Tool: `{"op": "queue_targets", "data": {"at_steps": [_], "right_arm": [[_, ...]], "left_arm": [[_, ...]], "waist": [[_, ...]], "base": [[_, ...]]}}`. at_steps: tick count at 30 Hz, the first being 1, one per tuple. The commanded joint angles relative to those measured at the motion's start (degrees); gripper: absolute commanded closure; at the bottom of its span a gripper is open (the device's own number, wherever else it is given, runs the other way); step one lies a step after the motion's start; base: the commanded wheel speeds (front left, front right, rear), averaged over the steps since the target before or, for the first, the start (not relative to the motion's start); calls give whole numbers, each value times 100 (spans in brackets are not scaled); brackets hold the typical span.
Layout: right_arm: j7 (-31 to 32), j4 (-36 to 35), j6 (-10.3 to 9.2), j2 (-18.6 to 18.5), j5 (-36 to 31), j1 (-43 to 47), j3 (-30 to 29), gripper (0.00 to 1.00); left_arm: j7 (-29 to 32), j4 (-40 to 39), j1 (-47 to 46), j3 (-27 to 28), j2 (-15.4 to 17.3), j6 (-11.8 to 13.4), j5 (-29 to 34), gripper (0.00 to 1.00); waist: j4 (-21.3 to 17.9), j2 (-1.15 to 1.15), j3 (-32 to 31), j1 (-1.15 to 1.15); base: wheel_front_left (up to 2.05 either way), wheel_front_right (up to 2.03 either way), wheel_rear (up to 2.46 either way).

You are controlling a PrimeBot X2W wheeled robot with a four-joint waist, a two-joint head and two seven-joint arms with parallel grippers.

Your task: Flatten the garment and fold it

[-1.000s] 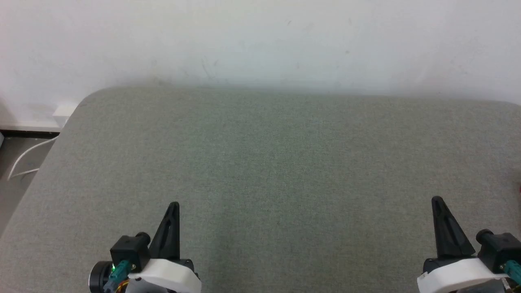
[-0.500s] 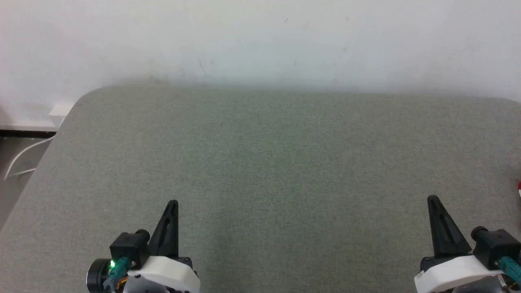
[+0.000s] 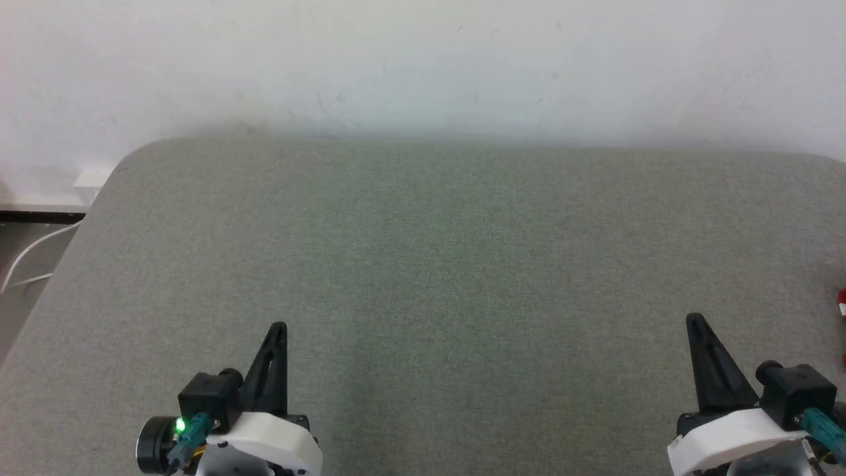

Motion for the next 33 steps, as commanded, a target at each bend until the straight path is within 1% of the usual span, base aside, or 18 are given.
{"op": "queue_targets", "data": {"at_steps": [1, 33], "right_arm": [[25, -41, -4, 8, -57, -93, 15, 100], [348, -119, -6, 14, -240, -245, 157, 100]], "left_arm": [[35, -53, -24, 30, -2, 46, 66, 100], [409, -332, -42, 127, -4, 101, 340, 100]], "waist": [[-5, 0, 5, 0], [-115, 1, 104, -1]], "base": [[0, 0, 0], [0, 0, 0]]}}
